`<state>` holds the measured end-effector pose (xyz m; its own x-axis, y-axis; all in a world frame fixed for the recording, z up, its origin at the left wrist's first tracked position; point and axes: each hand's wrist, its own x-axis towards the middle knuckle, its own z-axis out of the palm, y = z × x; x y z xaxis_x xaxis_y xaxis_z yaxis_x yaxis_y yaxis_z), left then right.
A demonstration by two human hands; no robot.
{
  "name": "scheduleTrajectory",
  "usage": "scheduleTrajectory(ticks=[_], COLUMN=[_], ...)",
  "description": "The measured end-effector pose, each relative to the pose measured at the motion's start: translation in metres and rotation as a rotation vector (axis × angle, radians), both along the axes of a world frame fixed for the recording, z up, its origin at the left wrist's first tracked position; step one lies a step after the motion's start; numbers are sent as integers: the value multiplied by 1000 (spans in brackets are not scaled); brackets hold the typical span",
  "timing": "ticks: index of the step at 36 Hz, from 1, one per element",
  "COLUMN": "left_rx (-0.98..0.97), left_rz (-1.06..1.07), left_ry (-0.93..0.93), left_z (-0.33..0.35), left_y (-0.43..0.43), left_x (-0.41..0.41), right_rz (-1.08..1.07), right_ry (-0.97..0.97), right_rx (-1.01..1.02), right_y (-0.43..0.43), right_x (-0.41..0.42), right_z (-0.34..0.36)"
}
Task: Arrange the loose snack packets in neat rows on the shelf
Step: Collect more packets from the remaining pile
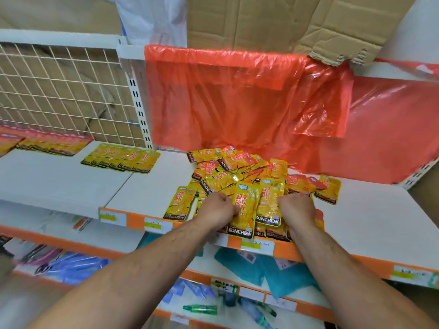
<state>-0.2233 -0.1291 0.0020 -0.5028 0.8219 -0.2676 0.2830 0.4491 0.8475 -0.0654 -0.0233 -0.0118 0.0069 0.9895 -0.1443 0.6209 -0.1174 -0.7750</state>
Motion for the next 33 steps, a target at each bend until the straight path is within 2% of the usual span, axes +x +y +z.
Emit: scheduleTrajectory(ticks=[4, 8, 12, 15, 20, 27, 33], left_rx=[30, 48, 74, 83, 116, 73, 11], left_rz=[90, 157, 216, 224, 275, 292, 203], left_ry=[-17, -8, -61, -111, -109, 29, 187], left_z=[0, -2, -6, -7, -7, -10, -14], left_y=[-6, -16, -25, -32, -37, -19, 4], left_x=[-15, -36, -61, -84, -136, -235, -307], right_rz=[-41, 109, 261, 364, 444, 395, 356], right_ry=[91, 331, 401, 408, 390, 325, 263], right_rx=[99, 52, -38, -121, -145, -111, -49], right_y=[-12, -22, -29, -37, -42, -33, -31], right_x=[-2, -24, -58, -87, -138, -227, -296], right_z=[10, 8, 4, 6, 5, 1, 1])
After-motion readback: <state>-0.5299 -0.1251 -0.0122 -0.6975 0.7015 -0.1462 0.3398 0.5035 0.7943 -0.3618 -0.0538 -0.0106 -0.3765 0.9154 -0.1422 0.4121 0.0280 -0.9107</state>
